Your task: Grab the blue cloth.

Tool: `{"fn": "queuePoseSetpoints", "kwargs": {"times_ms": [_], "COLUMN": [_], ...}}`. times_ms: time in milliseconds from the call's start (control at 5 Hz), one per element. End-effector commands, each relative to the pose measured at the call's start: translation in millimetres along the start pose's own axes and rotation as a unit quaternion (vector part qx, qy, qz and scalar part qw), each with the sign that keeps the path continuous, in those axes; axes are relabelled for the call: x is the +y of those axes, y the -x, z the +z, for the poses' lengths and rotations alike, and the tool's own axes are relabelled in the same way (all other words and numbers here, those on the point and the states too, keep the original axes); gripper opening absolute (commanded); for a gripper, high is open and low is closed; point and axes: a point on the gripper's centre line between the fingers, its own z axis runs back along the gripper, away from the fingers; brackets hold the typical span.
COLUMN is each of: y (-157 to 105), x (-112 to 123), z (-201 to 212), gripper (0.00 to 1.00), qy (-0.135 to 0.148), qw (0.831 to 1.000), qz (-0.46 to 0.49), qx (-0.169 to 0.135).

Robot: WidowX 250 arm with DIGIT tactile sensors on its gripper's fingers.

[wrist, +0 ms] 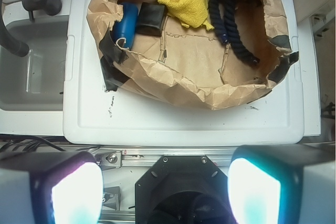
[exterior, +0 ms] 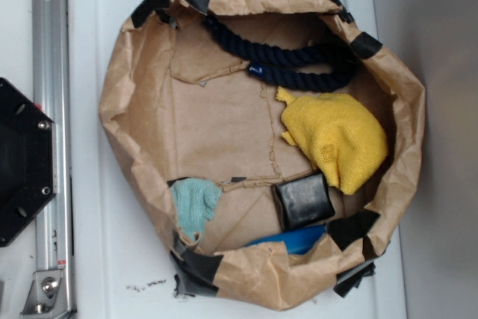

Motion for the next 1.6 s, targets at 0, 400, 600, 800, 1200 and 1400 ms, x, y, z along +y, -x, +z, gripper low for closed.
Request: {"fn": "queuePoseSetpoints", "kwargs": {"times_ms": [0, 400, 600, 800, 1200, 1400], "y": [0, -89, -131, -131, -81, -73], "x": [0, 26, 18, 11, -12, -13], "z": [0, -110, -154, -169, -182, -206], "gripper": [1.00, 1.00, 1.00, 1.00, 1.00, 1.00], "qy": [0.000, -0.033, 0.006, 0.045, 0.066, 0.056], "qw": [1.000, 0.997, 0.993, 0.987, 0.977, 0.980], "qz": [0.000, 0.044, 0.063, 0.086, 0.069, 0.059], "qx": [0.000, 0.058, 0.096, 0.130, 0.190, 0.180]}}
